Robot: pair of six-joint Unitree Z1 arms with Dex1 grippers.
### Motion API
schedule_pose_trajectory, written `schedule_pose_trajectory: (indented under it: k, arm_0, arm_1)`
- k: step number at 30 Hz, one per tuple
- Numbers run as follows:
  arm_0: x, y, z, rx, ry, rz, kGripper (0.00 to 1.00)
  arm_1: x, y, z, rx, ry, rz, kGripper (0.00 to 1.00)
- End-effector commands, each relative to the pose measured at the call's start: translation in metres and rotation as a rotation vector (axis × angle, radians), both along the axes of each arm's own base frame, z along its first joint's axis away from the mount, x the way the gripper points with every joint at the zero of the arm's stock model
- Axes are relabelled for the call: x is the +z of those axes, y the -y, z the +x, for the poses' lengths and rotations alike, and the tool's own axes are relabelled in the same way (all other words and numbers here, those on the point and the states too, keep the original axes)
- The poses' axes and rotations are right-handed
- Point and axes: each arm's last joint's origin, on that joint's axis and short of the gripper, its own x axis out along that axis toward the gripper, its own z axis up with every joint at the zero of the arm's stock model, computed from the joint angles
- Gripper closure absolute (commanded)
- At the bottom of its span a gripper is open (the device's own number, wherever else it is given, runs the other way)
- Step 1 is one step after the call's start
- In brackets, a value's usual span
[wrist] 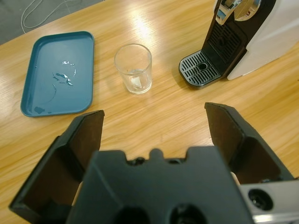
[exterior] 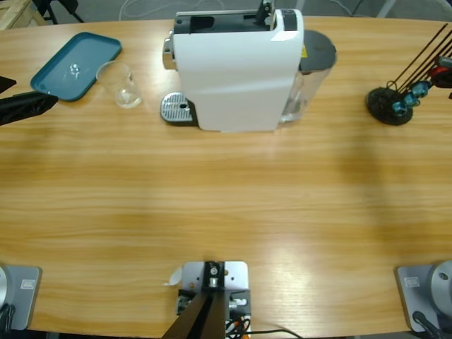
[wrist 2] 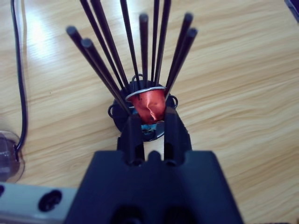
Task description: Pour coffee
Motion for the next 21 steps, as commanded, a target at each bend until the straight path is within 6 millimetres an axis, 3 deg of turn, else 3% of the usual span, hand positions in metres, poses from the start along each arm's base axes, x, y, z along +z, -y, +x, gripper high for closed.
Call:
schedule_pose_trajectory:
  k: [1,6,10,12,16,18,21]
  arm_0:
    - [-0.01,-0.001,-0.004,-0.026,-0.013,0.016,0.069]
    - [-0.01,0.0,-0.004,-0.036,-0.018,0.011,0.069]
    - [-0.01,0.001,-0.005,-0.056,-0.027,-0.001,0.069]
    - [-0.009,0.001,-0.005,-0.066,-0.027,-0.008,0.069]
    - [-0.008,0.003,-0.006,-0.104,-0.038,-0.029,0.069]
    - [-0.007,0.004,-0.006,-0.118,-0.041,-0.039,0.069]
    - [-0.004,0.004,-0.007,-0.122,-0.033,-0.048,0.069]
  arm_1:
    - [0.063,0.002,-0.015,0.011,0.078,-0.018,1.0]
    - [0.117,0.0,-0.022,0.026,0.126,-0.007,1.0]
    - [0.148,-0.007,-0.035,0.125,0.142,-0.029,1.0]
    - [0.156,-0.024,-0.043,0.361,0.14,-0.083,1.0]
    - [0.152,-0.084,-0.083,1.187,0.181,-0.313,1.0]
    - [0.154,-0.099,-0.098,1.391,0.16,-0.31,1.0]
    - [0.162,-0.112,-0.111,1.563,0.148,-0.27,1.0]
